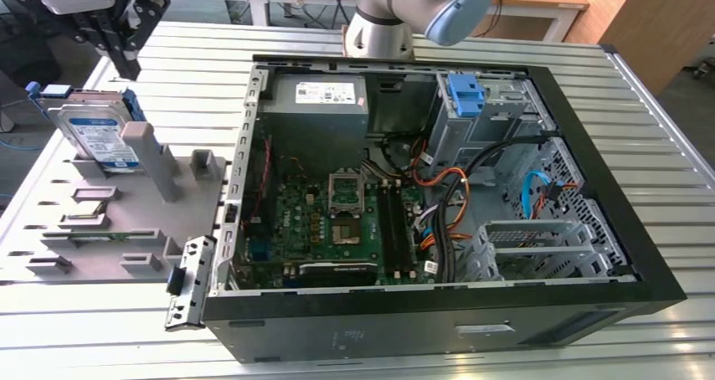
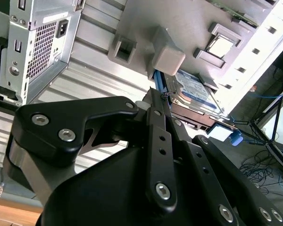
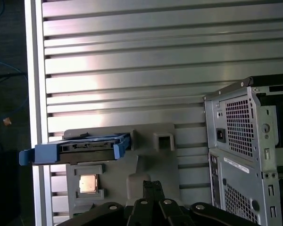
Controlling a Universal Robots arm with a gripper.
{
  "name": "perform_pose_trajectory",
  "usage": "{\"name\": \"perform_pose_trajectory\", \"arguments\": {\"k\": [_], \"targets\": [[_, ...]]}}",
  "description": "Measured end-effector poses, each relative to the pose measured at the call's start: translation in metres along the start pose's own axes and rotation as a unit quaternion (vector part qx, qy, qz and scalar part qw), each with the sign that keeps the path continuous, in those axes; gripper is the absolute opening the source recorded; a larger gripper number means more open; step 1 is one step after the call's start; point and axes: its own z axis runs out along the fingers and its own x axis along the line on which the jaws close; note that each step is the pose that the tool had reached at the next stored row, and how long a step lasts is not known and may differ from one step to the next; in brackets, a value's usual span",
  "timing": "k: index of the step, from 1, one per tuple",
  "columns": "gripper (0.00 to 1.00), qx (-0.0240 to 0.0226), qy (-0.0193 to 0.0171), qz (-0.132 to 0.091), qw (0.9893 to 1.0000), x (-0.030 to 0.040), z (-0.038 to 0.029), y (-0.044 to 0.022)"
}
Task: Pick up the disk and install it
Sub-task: 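Reach for the disk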
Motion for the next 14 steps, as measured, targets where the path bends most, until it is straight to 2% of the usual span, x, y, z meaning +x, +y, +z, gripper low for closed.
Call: {"name": "perform_pose_trajectory", "arguments": {"k": [14], "targets": [[0.11,-0.0001,-0.0002,0.005,1.0000,0.0200,0.0061,0.0041]]}}
